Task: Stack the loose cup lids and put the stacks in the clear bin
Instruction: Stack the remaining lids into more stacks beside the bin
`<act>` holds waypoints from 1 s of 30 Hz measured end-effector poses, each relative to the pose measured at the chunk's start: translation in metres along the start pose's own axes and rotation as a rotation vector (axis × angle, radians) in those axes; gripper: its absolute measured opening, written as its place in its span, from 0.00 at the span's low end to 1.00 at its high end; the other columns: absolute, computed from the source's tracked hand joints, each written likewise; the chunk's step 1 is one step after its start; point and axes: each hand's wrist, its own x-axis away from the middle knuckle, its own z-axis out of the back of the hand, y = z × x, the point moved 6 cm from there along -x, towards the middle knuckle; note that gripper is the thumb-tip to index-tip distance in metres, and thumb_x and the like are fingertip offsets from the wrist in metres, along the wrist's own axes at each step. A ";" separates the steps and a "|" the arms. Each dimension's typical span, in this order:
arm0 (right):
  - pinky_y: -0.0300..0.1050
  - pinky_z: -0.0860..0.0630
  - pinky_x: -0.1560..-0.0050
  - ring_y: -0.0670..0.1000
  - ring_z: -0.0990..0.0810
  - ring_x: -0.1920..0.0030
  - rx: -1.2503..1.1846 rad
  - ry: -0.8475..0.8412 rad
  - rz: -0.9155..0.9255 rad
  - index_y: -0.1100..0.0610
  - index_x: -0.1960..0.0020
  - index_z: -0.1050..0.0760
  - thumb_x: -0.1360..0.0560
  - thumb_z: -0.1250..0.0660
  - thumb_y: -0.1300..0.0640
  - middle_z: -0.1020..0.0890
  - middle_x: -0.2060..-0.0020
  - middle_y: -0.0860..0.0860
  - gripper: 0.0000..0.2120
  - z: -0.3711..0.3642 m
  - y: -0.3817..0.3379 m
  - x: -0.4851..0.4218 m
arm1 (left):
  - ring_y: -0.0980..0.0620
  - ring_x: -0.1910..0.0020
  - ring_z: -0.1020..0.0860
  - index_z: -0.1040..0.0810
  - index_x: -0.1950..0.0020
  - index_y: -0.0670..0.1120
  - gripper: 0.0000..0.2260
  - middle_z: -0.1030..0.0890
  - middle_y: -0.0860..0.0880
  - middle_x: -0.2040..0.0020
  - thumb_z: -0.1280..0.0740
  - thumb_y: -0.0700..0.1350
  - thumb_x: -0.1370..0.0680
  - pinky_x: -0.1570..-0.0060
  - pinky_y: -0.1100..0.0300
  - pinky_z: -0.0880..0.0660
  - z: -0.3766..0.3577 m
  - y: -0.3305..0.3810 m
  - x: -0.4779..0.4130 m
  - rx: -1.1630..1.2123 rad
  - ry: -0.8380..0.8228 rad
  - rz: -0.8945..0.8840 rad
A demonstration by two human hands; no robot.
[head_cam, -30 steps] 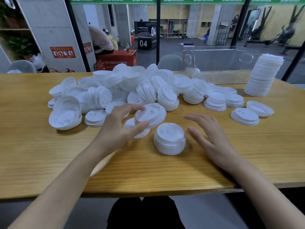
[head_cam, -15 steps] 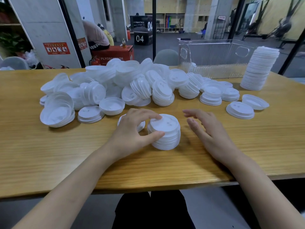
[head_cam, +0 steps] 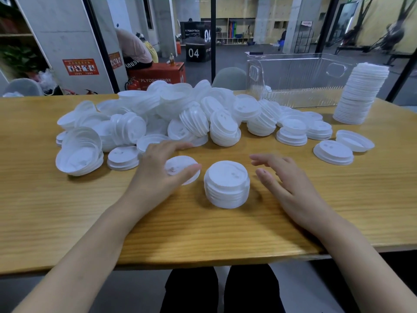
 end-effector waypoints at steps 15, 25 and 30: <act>0.23 0.36 0.45 0.37 0.33 0.36 0.001 -0.037 -0.042 0.44 0.32 0.28 0.22 0.46 0.39 0.23 0.43 0.37 0.22 -0.002 0.003 0.001 | 0.50 0.35 0.33 0.24 0.40 0.58 0.18 0.24 0.56 0.38 0.28 0.58 0.28 0.34 0.49 0.36 0.003 -0.036 0.009 -0.356 -0.063 0.161; 0.24 0.34 0.46 0.36 0.33 0.37 -0.028 -0.016 -0.038 0.44 0.33 0.29 0.22 0.45 0.41 0.23 0.43 0.37 0.20 -0.001 0.003 0.000 | 0.63 0.40 0.30 0.23 0.46 0.63 0.16 0.26 0.73 0.45 0.28 0.64 0.31 0.42 0.74 0.38 0.001 0.013 0.006 0.103 0.044 0.012; 0.22 0.36 0.47 0.35 0.33 0.38 -0.010 0.012 -0.031 0.46 0.32 0.28 0.21 0.44 0.40 0.22 0.43 0.38 0.21 0.001 0.004 -0.001 | 0.56 0.37 0.28 0.22 0.44 0.61 0.17 0.22 0.65 0.41 0.31 0.62 0.32 0.37 0.66 0.36 -0.020 0.029 0.009 0.112 -0.080 -0.119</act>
